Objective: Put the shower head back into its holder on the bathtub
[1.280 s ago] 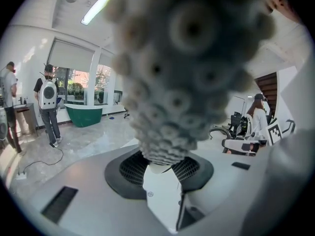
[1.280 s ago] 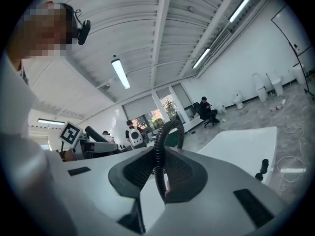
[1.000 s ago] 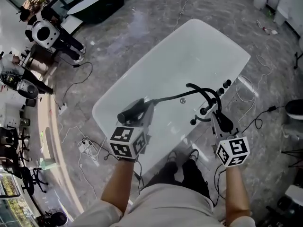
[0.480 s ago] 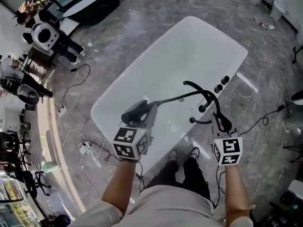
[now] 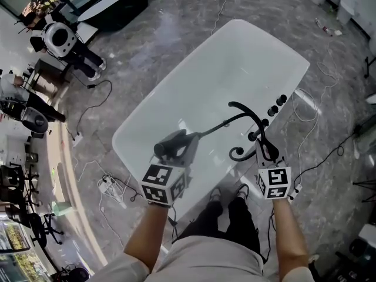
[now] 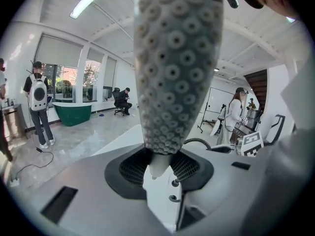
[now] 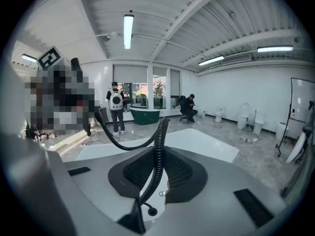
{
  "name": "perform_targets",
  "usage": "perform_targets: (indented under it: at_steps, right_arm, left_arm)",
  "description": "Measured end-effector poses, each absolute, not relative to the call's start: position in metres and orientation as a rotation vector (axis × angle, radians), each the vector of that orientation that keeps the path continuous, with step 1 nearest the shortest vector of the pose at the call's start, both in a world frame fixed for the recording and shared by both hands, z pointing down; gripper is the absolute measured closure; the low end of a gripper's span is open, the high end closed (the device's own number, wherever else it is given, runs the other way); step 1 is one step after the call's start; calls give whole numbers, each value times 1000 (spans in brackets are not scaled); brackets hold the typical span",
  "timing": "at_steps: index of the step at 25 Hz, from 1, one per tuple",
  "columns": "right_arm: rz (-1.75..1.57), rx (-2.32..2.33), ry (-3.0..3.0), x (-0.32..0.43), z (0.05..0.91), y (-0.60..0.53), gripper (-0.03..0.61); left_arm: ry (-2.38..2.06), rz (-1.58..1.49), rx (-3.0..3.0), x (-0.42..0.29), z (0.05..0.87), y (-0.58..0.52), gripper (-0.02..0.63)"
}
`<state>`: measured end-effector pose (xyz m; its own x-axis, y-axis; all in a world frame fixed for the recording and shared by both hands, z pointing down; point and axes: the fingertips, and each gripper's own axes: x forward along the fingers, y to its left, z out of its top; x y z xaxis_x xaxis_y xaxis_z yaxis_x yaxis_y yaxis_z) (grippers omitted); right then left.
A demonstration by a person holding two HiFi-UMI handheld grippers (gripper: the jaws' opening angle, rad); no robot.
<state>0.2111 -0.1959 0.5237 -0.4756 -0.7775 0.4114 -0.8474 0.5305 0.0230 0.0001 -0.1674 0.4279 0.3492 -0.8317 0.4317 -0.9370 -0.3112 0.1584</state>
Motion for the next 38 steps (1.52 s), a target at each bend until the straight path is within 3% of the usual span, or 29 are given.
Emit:
perform_targets:
  at_steps: [6,10,22,38]
  right_arm:
    - [-282,1246,-2217,209,476,-198,510]
    - [-415,1116,-2093,219,473,-197,509]
    - [-204,1174,-2248,190,537,-208,509]
    - [224,1106,-2318,186,689,-204,509]
  left_arm:
    - [-1549,356,2250,-1,423,-165,482]
    - [-1528,340,2264,4,424,-166,482]
    - [-1535,359,2269,-1,421,-173,482]
    - [-1500,311,2298,22,431,-183,482]
